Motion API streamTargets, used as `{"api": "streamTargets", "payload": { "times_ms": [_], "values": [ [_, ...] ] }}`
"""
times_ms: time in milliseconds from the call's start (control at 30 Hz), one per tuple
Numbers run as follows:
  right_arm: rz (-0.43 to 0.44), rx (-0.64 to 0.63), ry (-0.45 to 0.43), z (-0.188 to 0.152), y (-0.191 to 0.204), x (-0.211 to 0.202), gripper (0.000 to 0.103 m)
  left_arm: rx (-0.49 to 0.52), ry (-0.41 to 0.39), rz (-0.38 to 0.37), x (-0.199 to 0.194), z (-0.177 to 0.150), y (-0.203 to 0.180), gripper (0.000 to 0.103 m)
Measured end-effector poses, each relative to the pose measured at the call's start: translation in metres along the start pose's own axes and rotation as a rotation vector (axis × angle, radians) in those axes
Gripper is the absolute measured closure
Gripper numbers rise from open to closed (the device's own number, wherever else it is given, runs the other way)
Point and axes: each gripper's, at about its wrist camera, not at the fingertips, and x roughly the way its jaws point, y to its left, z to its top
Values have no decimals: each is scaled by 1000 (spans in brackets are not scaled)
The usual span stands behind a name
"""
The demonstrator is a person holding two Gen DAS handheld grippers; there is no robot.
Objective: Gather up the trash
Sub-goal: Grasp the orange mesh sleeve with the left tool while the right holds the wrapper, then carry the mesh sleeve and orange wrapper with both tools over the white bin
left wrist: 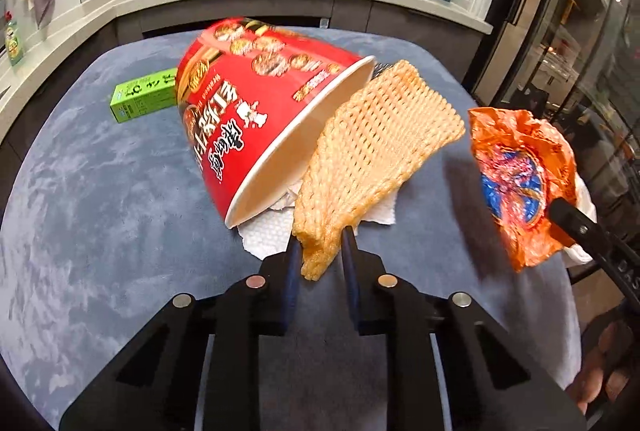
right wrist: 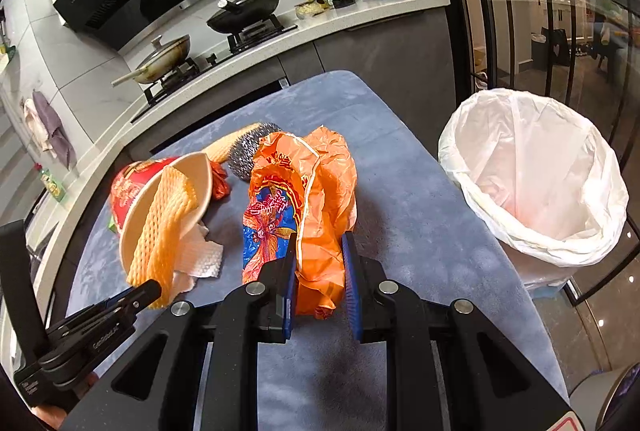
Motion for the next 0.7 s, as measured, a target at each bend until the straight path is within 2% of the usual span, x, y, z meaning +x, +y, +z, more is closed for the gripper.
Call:
{"api": "streamTargets", "payload": {
  "times_ms": [367,567,700],
  "values": [
    [2,12,-70,11,-8,-33,84,16,-79,-30,-43,13,0,84],
    [-34,32,-124,21,-26,-54,84,69,-112,-69,-55,24,-29,84],
    [-82,51,-155,29,-50,-66,84,148,-129,-123,-55,33,-68,84]
  ]
}}
